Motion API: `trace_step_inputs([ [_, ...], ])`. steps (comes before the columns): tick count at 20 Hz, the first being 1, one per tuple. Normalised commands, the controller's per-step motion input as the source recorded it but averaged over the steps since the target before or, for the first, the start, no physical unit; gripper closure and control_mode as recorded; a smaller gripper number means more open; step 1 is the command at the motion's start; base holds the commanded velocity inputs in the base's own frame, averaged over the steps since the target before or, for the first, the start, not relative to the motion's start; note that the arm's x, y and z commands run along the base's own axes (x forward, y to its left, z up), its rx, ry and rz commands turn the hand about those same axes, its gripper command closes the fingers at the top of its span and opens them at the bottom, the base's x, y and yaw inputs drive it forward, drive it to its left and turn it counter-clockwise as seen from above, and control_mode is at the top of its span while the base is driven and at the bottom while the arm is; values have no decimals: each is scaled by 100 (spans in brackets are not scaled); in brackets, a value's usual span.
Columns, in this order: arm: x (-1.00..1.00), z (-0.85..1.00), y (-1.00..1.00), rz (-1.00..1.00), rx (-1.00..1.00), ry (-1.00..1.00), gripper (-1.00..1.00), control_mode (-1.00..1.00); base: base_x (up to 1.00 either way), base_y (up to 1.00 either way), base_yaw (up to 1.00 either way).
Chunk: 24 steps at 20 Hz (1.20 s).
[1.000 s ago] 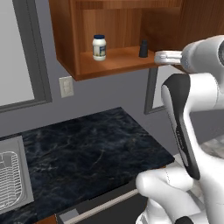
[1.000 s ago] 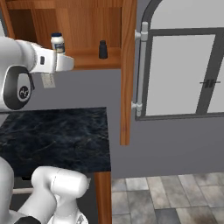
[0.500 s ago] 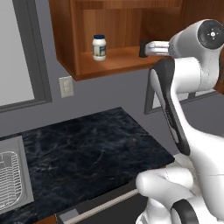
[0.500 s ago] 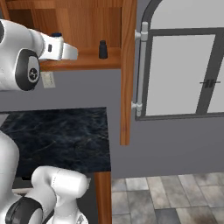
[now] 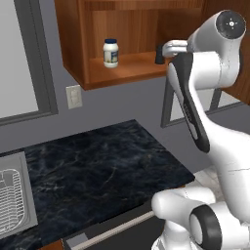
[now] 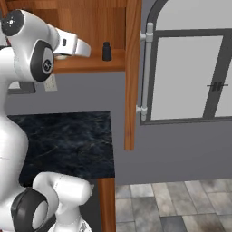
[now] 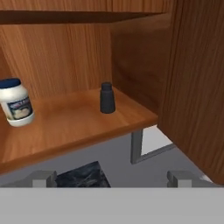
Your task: Collect the turmeric, mayonnaise, and shaker from the cabinet and place them next to the stove.
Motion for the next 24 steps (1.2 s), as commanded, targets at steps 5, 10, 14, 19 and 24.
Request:
trace_step_inputs([
  [5, 58, 0, 0, 0, 0, 9, -100, -100, 0, 0, 0],
  [10, 42, -1, -1, 0, 0, 5, -100, -100, 0, 0, 0],
  [14, 4, -4, -8, 2, 0, -3, -100, -100, 0, 0, 0],
  [19, 11, 0, -1, -1, 1, -7, -100, -100, 0, 0, 0],
  [24, 26, 0, 0, -5, 1, 0, -100, -100, 0, 0, 0],
])
